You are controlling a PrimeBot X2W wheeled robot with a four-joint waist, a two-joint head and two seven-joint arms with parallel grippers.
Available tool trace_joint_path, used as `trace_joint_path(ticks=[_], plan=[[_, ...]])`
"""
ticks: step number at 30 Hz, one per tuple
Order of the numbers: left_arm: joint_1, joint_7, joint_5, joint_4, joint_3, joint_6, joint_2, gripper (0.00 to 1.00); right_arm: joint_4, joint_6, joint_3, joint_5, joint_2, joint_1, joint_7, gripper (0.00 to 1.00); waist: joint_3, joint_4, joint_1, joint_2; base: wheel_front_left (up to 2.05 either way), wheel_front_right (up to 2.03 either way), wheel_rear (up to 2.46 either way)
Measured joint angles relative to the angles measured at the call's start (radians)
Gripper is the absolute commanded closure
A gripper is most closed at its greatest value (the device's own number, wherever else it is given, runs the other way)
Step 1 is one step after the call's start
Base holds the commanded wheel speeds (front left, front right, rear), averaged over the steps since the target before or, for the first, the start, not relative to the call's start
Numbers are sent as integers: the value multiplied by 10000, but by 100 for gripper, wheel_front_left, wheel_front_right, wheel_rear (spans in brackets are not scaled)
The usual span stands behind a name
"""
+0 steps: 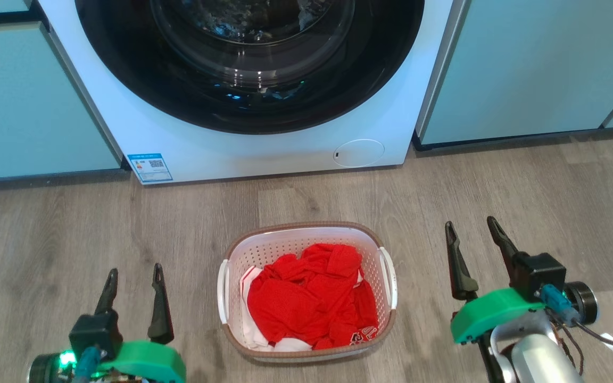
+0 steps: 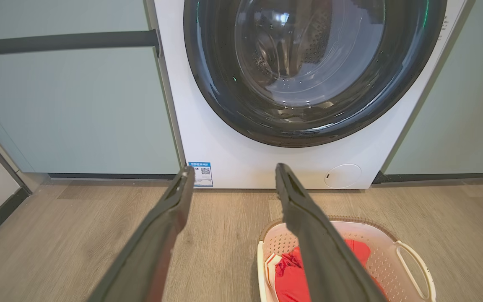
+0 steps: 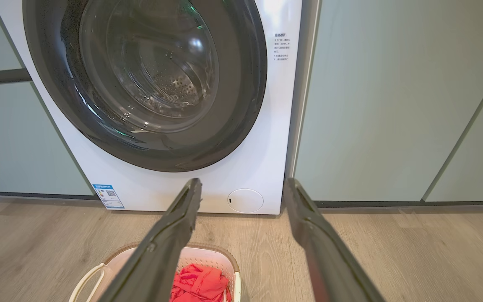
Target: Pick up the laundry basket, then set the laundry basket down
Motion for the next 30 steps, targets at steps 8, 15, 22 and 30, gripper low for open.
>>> trace_joint_path(ticks=[8, 15, 22, 30], plan=[[280, 136, -316, 865, -46, -13, -6, 100, 802, 0, 40, 290, -2, 484, 77, 100, 6, 9, 0, 0, 0, 0, 0], [256, 295, -1164, 876, -29, -109, -4, 100, 798, 0, -8, 1154, -6, 487, 207, 100, -14, 26, 0, 0, 0, 0, 0], [136, 458, -2023, 913, -2, -249, -4, 100, 798, 0, -102, 2000, -21, 473, 372, 100, -35, 42, 0, 0, 0, 0, 0], [39, 669, -3007, 945, 48, -364, 0, 100, 794, 0, -270, 2982, -36, 466, 543, 100, -58, 61, 0, 0, 0, 0, 0]])
